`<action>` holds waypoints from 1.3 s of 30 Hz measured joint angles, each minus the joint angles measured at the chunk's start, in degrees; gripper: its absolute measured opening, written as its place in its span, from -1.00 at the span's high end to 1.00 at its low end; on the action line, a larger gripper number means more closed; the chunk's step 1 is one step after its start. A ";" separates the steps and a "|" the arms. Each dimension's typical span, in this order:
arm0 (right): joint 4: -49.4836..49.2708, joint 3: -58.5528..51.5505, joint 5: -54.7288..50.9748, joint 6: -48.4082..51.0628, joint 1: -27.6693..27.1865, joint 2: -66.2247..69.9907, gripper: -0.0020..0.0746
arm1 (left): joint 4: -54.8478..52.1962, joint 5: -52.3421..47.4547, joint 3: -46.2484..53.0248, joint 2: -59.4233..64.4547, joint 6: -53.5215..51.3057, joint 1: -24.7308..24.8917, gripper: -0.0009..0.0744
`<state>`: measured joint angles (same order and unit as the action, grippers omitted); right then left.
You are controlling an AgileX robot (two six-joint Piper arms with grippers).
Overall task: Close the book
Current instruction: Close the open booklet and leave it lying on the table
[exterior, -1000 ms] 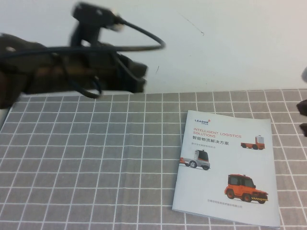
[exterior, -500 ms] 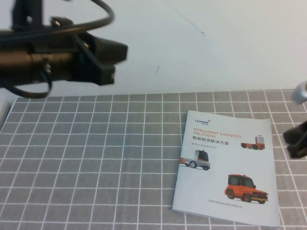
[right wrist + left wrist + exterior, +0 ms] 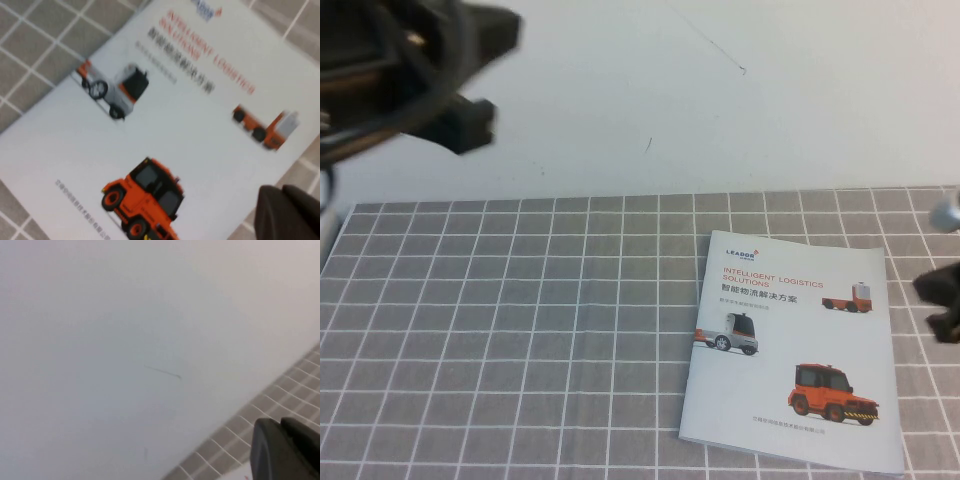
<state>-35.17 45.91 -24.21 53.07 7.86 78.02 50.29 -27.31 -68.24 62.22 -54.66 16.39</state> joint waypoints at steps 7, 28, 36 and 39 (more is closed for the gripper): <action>4.90 0.00 -2.56 0.12 0.00 -22.78 0.95 | -2.92 12.25 10.17 -11.31 -1.17 0.00 0.99; 27.28 -19.58 -18.63 -28.95 0.00 -62.72 0.95 | -4.35 29.11 49.73 -33.63 -10.43 0.00 0.99; 25.79 -22.91 -14.58 -29.36 0.00 -63.62 0.95 | 3.78 29.11 49.96 -33.63 -10.43 0.00 0.99; 25.79 -22.91 -14.58 -29.36 0.00 -63.65 0.95 | 6.96 29.11 50.05 -33.63 -10.43 0.00 0.99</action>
<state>-9.38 22.99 -38.79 23.72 7.86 14.37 57.25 1.80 -18.19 28.59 -65.09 16.39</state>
